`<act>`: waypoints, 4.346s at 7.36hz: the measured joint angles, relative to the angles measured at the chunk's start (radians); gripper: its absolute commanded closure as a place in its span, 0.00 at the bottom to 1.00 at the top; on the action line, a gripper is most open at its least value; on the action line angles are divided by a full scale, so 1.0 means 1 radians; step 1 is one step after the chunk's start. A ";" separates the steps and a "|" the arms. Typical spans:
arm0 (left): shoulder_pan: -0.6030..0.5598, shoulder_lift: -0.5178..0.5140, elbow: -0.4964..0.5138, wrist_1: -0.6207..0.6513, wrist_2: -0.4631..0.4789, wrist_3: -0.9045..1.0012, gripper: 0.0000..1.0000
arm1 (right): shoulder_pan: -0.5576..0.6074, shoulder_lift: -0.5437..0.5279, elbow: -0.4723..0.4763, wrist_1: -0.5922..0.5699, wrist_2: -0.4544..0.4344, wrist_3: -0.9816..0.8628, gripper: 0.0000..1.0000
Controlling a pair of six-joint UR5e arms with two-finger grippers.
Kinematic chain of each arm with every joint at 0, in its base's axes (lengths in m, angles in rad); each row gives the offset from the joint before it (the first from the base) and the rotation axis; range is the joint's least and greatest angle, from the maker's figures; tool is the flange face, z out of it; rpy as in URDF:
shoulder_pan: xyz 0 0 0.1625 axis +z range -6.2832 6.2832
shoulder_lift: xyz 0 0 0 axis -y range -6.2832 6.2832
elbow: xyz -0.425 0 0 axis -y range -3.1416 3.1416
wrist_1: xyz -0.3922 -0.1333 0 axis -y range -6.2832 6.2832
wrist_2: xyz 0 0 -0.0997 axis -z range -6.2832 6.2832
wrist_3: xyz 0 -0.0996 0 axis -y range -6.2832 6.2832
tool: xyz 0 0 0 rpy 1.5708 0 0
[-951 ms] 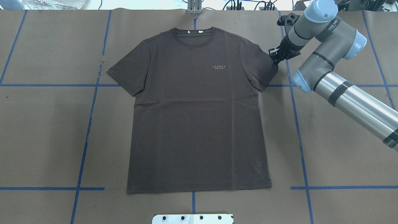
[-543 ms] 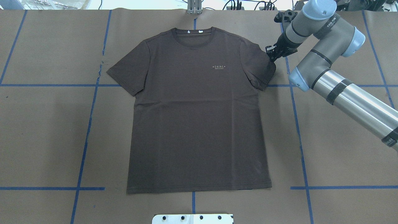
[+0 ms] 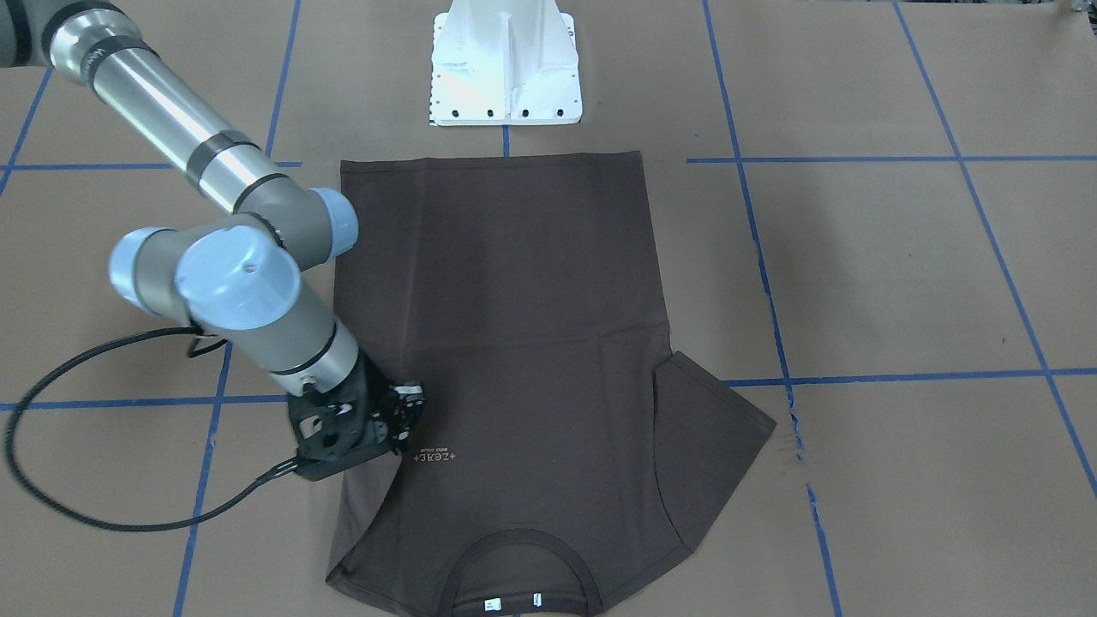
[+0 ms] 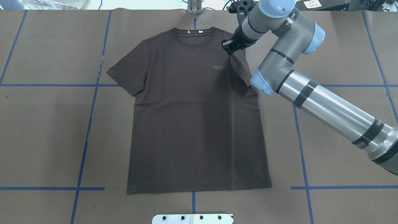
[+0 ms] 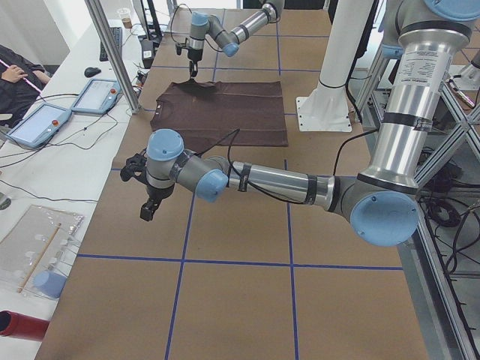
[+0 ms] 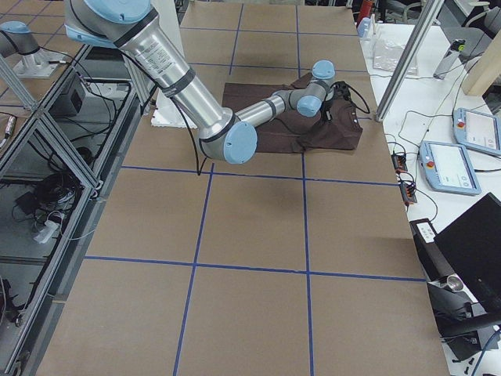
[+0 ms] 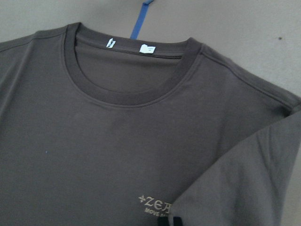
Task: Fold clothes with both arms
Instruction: 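Fold the sleeve inward across the shirt body with the right gripper, then release and lift the right gripper while the left arm moves toward the other sleeve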
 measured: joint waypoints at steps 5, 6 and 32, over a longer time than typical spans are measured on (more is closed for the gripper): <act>0.009 -0.025 0.009 -0.004 0.001 -0.053 0.00 | -0.064 0.008 -0.003 0.001 -0.093 0.032 0.00; 0.036 -0.050 0.016 -0.017 0.003 -0.118 0.00 | -0.061 0.008 -0.002 -0.005 -0.077 0.068 0.00; 0.722 -0.286 0.266 -0.410 0.685 -1.102 1.00 | 0.114 -0.304 0.426 -0.423 0.259 0.019 0.00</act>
